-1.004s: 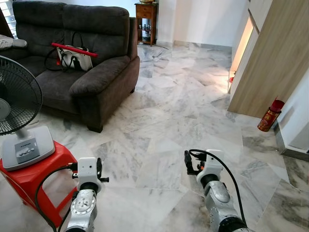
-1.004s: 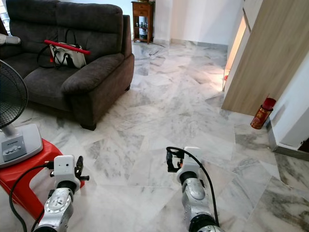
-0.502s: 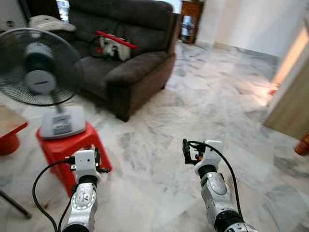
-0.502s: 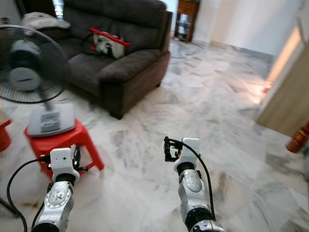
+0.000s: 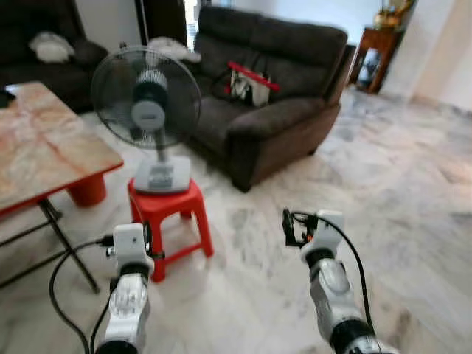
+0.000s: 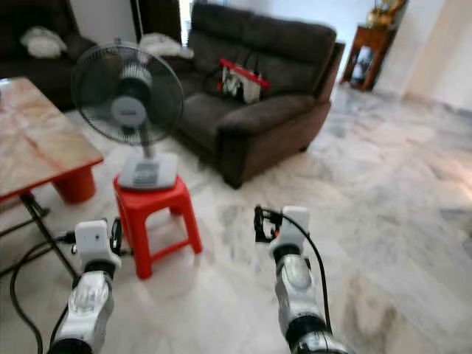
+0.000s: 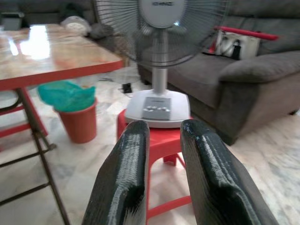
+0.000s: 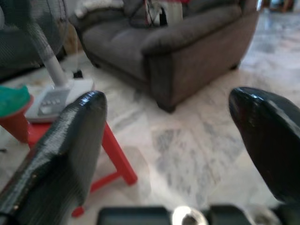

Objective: Picking trash to rubbish bin

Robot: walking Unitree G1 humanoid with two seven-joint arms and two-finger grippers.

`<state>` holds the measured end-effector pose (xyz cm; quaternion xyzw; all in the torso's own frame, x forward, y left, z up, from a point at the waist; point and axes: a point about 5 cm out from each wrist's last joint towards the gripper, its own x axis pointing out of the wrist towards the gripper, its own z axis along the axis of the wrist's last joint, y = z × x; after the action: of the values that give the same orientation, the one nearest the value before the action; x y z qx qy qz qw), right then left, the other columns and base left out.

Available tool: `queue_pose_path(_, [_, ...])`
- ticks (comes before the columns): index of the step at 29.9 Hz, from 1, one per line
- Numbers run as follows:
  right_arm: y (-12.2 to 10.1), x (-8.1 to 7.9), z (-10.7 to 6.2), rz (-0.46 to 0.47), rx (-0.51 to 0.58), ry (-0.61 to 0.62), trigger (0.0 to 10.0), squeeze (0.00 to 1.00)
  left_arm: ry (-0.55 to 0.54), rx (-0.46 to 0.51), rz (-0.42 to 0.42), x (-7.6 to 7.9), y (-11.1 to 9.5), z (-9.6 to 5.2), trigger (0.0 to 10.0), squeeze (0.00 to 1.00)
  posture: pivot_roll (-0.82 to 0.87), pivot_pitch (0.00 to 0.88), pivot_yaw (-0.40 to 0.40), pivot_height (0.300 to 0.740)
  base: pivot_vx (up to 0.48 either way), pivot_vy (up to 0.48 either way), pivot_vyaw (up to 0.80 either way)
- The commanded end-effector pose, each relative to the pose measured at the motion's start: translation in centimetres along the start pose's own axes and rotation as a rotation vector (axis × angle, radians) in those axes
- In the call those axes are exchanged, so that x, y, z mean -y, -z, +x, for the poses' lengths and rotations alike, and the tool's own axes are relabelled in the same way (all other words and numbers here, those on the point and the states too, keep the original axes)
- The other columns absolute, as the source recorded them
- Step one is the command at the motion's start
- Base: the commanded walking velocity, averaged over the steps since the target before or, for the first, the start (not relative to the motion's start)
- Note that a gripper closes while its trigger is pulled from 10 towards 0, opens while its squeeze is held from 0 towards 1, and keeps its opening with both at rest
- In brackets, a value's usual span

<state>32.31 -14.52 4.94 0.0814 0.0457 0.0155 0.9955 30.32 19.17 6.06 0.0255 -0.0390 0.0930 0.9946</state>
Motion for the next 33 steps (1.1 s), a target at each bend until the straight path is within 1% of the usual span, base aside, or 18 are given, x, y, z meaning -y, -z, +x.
queue_pose_path(1, [-0.7, -0.4, 0.5, 0.006, 0.018, -0.007, 10.0, 0.0, -0.016, 0.0, -0.004, -0.1, -0.3, 0.3, 10.0, 0.0, -0.03, 0.0, -0.071, 0.74, 0.0, 0.0, 0.8])
queue_pose_path(5, [-0.6, -1.1, 0.4, 0.012, 0.023, -0.024, 10.0, 0.0, -0.012, -0.002, -0.006, -0.1, -0.3, 0.3, 10.0, 0.0, -0.04, 0.0, -0.055, 0.74, 0.0, 0.0, 0.8])
queue_pose_path(9, [-0.3, -1.5, 0.3, 0.02, 0.021, -0.033, 10.0, 0.0, -0.005, -0.011, 0.0, -0.1, -0.1, 0.2, 10.0, 0.0, -0.04, 0.0, -0.057, 0.74, 0.0, 0.0, 0.8])
queue_pose_path(13, [-0.8, -0.6, 0.5, 0.018, 0.024, -0.007, 10.0, 0.0, -0.017, 0.001, -0.004, -0.3, -0.6, 0.6, 10.0, 0.0, -0.04, 0.001, -0.061, 0.74, 0.0, 0.0, 0.8])
queue_pose_path(14, [-1.2, 0.0, 0.7, 0.002, 0.028, -0.008, 10.0, 0.0, -0.017, 0.001, -0.004, -0.3, -0.6, 0.7, 10.0, 0.0, -0.04, 0.004, -0.064, 0.74, 0.0, 0.0, 0.8])
queue_pose_path(19, [-1.9, 0.6, 1.0, -0.01, 0.046, 0.001, 10.0, 0.0, -0.02, 0.0, -0.003, -0.4, -0.6, 0.6, 10.0, 0.0, -0.04, 0.013, -0.063, 0.74, 0.0, 0.0, 0.8])
queue_pose_path(22, [-1.9, 0.6, 1.0, -0.009, 0.045, 0.004, 10.0, 0.0, -0.021, -0.003, -0.002, -0.5, -0.5, 0.5, 10.0, 0.0, -0.04, 0.012, -0.063, 0.74, 0.0, 0.0, 0.8])
queue_pose_path(29, [-1.1, -0.2, 0.7, -0.003, 0.027, -0.017, 10.0, 0.0, -0.022, -0.005, 0.001, -0.6, -0.4, 0.5, 10.0, 0.0, -0.03, 0.01, -0.061, 0.74, 0.0, 0.0, 0.8])
queue_pose_path(33, [-1.0, -0.4, 0.7, 0.0, 0.025, -0.023, 10.0, 0.0, -0.022, -0.003, 0.003, -0.7, -0.5, 0.5, 10.0, 0.0, -0.03, 0.01, -0.061, 0.74, 0.0, 0.0, 0.8])
